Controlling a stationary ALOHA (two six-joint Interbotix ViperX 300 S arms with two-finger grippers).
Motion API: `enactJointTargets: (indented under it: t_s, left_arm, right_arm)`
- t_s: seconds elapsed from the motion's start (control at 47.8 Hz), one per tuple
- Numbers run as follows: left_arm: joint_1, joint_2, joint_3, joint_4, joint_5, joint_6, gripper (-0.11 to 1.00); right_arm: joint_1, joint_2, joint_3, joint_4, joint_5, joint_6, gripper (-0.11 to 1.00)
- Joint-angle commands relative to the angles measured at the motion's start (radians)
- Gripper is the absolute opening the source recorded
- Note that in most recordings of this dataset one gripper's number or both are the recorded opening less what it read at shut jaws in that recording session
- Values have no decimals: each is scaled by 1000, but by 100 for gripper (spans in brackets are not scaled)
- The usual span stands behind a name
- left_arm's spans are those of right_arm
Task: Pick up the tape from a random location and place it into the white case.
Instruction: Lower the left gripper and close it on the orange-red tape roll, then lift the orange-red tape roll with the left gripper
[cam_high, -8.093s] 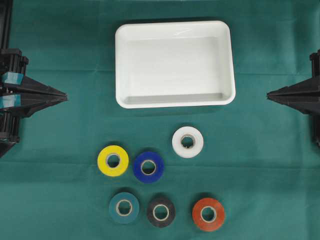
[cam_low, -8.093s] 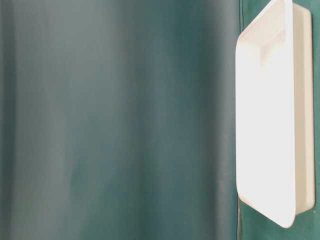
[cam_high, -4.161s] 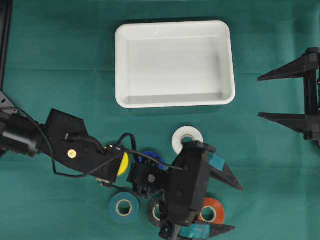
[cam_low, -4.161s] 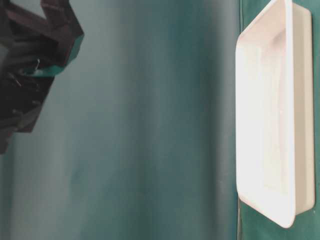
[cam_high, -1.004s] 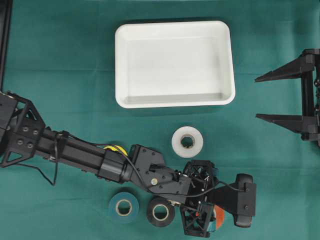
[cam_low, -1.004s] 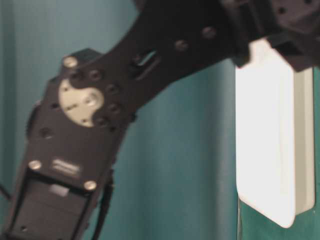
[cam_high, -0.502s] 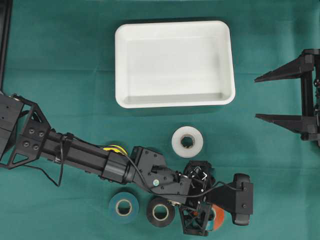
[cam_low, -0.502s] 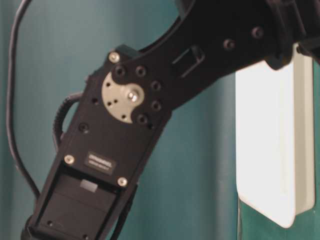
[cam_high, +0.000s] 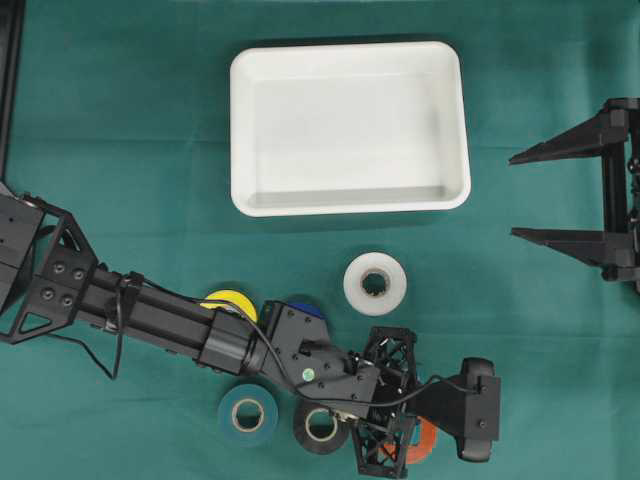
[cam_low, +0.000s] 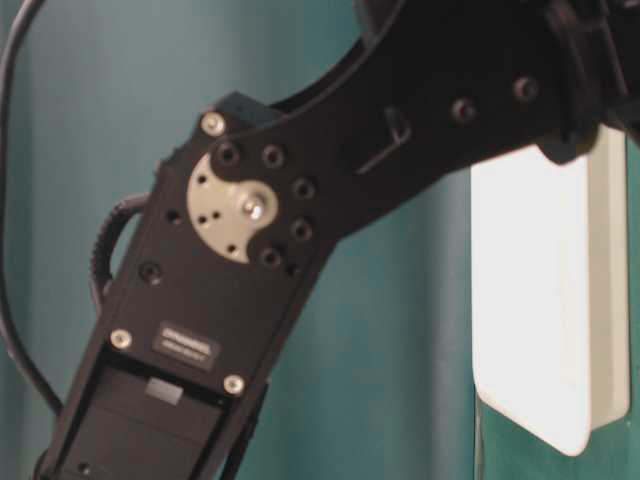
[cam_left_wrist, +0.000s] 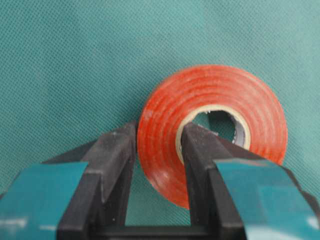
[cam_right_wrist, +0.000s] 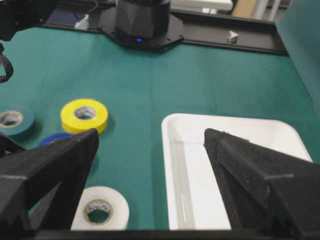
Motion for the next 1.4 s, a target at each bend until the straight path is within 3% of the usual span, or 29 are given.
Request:
enactJointTargets:
  t_s: [0.0, 0.355, 1.108, 1.38]
  left_arm:
    - [-9, -28, -15, 0, 2, 0, 22]
    - [-11, -60, -38, 2, 26, -2, 22]
    - [-17, -285, -130, 3, 175, 6, 22]
    - [-21, -298, -222, 17, 267, 15, 22]
  right_arm:
    - [-2, 5, -21, 2, -6, 2, 91]
    - [-2, 5, -23, 2, -5, 2, 91]
    - [-3, 5, -26, 2, -5, 2, 91]
    - [-3, 5, -26, 2, -5, 2, 91]
